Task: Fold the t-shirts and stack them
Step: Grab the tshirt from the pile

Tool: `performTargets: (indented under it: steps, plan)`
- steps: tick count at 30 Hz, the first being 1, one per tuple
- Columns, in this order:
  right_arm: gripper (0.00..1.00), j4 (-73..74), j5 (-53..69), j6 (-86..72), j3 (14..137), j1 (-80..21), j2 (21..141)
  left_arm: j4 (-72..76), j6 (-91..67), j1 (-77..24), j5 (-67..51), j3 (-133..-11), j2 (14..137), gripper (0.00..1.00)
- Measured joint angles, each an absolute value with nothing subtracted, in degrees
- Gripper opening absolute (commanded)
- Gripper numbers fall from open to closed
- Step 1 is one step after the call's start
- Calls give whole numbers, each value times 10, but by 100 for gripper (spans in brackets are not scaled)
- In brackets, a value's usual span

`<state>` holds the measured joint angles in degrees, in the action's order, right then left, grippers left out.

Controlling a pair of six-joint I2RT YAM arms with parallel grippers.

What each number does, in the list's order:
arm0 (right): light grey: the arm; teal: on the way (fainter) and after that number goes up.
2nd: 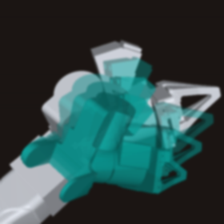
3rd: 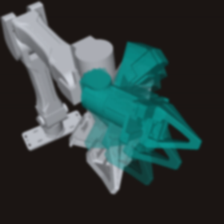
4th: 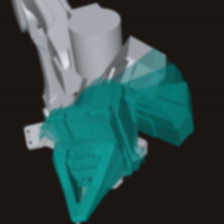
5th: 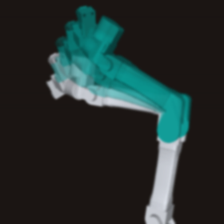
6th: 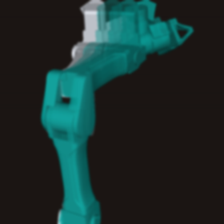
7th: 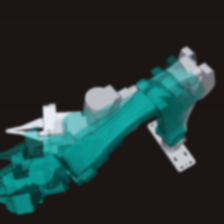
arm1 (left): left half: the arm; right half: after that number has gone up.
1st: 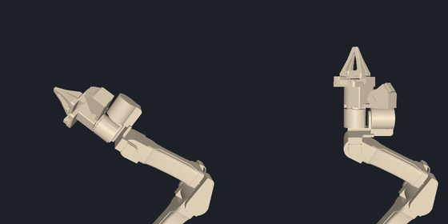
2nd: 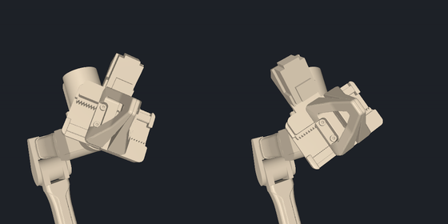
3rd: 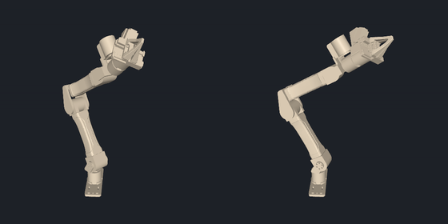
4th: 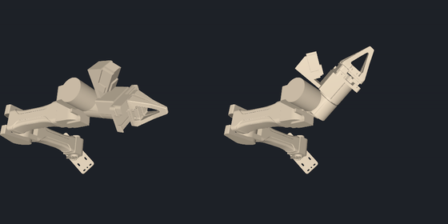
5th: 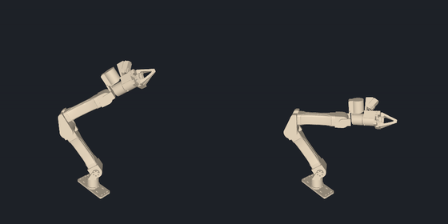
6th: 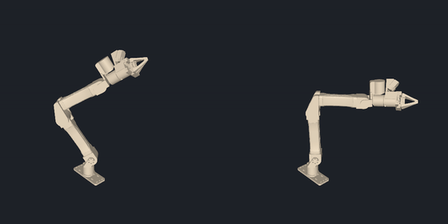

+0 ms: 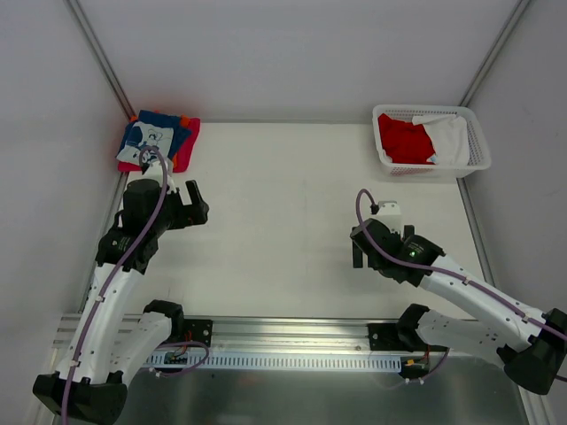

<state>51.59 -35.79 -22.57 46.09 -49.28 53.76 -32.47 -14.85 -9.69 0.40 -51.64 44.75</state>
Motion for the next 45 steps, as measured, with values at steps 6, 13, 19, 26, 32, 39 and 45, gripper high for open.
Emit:
performTargets:
  steps: [6,13,19,26,32,39,45]
  plan:
    - [99,516,-358,-229,461,-499,534,-324,-146,-97,-28,-516,460,99]
    - [99,532,-384,-247,464,-503,522,-311,-142,-97,-92,-505,421,99]
    - [100,372,-198,-187,435,-501,435,-241,-144,-97,-284,-477,379,99]
    - [99,250,-37,-138,471,-493,408,-215,-142,-97,-299,-470,348,99]
    - [100,373,-347,-39,680,-443,608,-226,-137,-97,-145,-462,317,99]
    - [100,434,-345,30,822,-252,824,-242,-134,-97,-97,-462,356,99]
    - [99,442,-263,47,981,-132,962,-248,-134,-97,-86,-462,349,99]
